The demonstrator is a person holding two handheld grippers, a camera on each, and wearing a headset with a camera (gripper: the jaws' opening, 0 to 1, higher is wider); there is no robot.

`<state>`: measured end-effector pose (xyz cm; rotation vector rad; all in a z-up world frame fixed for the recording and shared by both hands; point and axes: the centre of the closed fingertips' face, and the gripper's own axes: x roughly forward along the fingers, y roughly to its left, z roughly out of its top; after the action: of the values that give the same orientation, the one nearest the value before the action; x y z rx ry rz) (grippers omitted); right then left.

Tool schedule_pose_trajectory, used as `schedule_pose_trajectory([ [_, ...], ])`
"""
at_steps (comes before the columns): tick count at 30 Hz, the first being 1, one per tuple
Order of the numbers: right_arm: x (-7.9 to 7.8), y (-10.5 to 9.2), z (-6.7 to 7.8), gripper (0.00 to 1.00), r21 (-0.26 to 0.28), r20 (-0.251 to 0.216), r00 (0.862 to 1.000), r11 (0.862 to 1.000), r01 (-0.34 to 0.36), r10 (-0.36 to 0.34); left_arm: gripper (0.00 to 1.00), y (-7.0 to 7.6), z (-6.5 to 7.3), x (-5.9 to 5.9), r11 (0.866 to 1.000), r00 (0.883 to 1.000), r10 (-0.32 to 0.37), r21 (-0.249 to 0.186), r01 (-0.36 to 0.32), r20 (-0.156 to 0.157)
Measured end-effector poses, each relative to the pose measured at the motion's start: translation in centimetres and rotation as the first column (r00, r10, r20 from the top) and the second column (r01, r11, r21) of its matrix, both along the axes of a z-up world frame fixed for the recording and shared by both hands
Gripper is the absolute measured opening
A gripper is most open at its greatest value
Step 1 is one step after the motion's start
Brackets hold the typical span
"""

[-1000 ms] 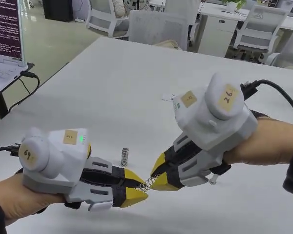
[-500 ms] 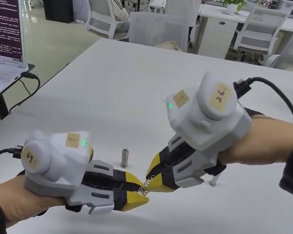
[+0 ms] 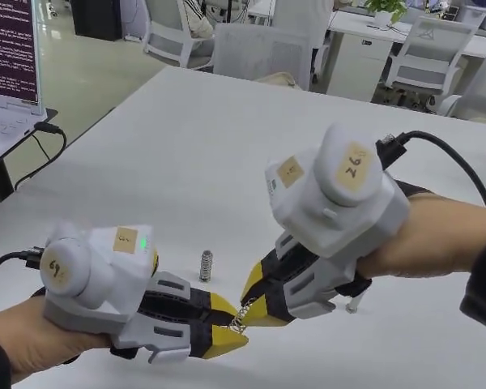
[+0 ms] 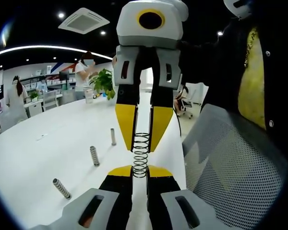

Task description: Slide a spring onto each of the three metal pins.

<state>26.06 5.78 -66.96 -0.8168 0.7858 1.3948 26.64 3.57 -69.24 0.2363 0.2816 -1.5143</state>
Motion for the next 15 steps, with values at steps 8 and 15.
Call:
schedule_pose_trajectory([
  [8,-0.01,-0.10,-0.16,0.07,-0.017,0.000,1.000,1.000,-0.002,0.002,0.03,-0.07,-0.11,-0.08,1.000,1.000,-0.005,0.002,0.005,0.000],
  [15,0.17,-0.09,-0.09,0.07,-0.024,0.001,1.000,1.000,-0.004,0.004,0.03,-0.04,-0.09,0.02,1.000,1.000,0.003,-0.002,-0.004,-0.008],
])
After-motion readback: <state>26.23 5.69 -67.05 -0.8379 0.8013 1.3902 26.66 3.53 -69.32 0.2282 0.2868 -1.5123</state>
